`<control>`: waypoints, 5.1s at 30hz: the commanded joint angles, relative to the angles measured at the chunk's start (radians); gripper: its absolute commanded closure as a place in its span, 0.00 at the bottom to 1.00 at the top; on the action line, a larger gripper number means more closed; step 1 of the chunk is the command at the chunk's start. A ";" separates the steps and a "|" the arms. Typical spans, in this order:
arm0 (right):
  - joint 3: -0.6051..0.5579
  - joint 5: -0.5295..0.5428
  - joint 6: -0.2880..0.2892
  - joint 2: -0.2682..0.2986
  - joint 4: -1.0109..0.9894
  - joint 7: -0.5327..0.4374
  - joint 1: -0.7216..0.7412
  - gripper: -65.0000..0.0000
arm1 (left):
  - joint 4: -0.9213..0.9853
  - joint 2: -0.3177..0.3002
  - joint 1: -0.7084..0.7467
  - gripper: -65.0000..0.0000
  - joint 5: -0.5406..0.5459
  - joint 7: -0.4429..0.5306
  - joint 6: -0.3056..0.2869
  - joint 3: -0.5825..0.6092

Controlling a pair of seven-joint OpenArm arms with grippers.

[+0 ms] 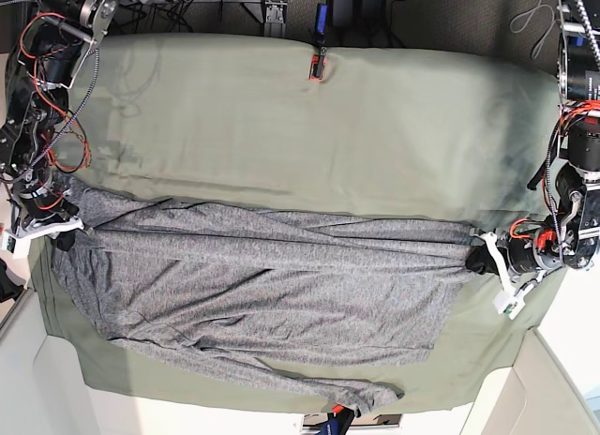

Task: Fold the T-shirt properly
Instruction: 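Lift the held collar edge and drag it over toward the hem, then pull the held edge back toward the robot, spreading the shirt, then release the shirt and move both grippers to its side edges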

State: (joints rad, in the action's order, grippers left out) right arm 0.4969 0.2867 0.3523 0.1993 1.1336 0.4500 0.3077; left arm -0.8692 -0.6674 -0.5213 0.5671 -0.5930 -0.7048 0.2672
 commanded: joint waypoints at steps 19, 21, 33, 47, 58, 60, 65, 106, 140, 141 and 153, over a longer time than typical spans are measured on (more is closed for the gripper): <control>0.153 0.190 0.051 0.016 0.122 0.151 -0.022 0.43 | -0.059 -0.061 -0.023 0.45 0.304 -0.188 0.007 -0.166; 0.193 0.234 0.059 0.016 0.163 0.165 -0.063 0.43 | -0.059 -0.081 -0.010 0.45 0.378 -0.248 0.007 -0.212; 0.214 0.275 0.081 -0.026 0.180 0.159 -0.206 0.43 | -0.059 -0.093 0.155 0.45 0.461 -0.286 0.007 -0.281; 0.214 0.270 0.082 -0.048 0.181 0.132 -0.198 0.43 | -0.059 -0.075 0.175 0.45 0.441 -0.247 0.007 -0.281; 0.128 0.208 0.081 -0.048 0.181 0.092 -0.198 0.43 | -0.051 0.012 0.175 0.45 0.317 -0.160 0.007 -0.281; 0.105 0.203 0.081 -0.048 0.181 0.092 -0.198 0.43 | -0.051 0.025 0.175 0.45 0.299 -0.152 0.007 -0.281; 0.082 0.203 0.079 -0.048 0.181 0.092 -0.198 0.43 | -0.037 0.061 0.175 0.45 0.157 -0.049 0.029 -0.281; 0.178 0.327 0.082 -0.063 0.587 0.307 -0.452 1.00 | -0.282 -0.195 0.274 1.00 0.342 -0.336 0.007 -0.281; 0.208 0.323 0.082 -0.012 0.703 0.286 -0.713 1.00 | -0.388 -0.335 0.671 1.00 0.387 -0.330 0.007 -0.281; 0.208 0.323 0.082 -0.012 0.703 0.282 -0.713 1.00 | -0.388 -0.335 0.671 0.97 0.387 -0.330 0.007 -0.281; 0.208 0.323 0.081 -0.011 0.703 0.262 -0.713 0.63 | -0.388 -0.336 0.671 0.65 0.387 -0.320 0.007 -0.281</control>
State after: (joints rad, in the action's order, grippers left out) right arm 0.6971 0.6018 0.4339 0.1719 1.8187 0.7372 -0.4049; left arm -1.2499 -0.9699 0.1608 0.9501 -0.9195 -0.7033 -0.0010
